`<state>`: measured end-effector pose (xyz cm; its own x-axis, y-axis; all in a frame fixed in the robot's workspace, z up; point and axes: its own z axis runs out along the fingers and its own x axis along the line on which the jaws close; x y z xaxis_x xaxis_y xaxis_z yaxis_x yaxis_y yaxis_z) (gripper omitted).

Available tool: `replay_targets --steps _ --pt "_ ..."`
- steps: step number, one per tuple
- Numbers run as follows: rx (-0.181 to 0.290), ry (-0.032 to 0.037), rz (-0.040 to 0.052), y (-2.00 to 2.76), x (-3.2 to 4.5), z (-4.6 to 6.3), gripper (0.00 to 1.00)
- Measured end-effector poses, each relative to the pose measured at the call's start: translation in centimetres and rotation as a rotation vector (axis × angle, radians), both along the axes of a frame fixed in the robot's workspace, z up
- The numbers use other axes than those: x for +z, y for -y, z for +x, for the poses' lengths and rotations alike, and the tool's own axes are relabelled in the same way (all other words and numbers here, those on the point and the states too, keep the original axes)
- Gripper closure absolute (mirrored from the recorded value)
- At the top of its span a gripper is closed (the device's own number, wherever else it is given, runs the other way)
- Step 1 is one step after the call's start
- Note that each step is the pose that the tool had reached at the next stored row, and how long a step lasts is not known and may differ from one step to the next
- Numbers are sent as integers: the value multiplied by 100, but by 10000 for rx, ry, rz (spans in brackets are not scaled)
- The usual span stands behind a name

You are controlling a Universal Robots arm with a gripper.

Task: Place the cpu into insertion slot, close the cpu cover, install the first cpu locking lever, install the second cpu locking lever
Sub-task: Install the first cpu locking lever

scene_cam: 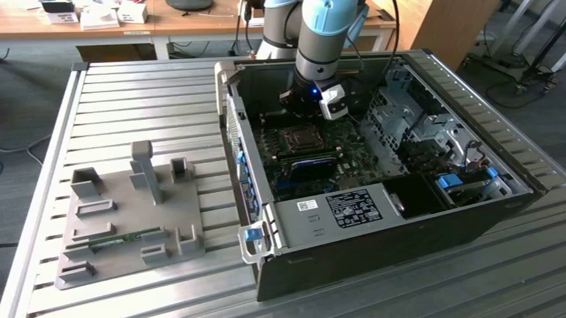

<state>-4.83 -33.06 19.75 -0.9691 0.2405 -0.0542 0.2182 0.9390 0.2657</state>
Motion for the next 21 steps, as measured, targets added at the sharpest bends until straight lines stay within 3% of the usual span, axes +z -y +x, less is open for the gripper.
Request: replay_targets --steps 12,21 --pt "0 -1 -169 0 -15 2 89" --pt "0 0 -195 0 -27 2 89"
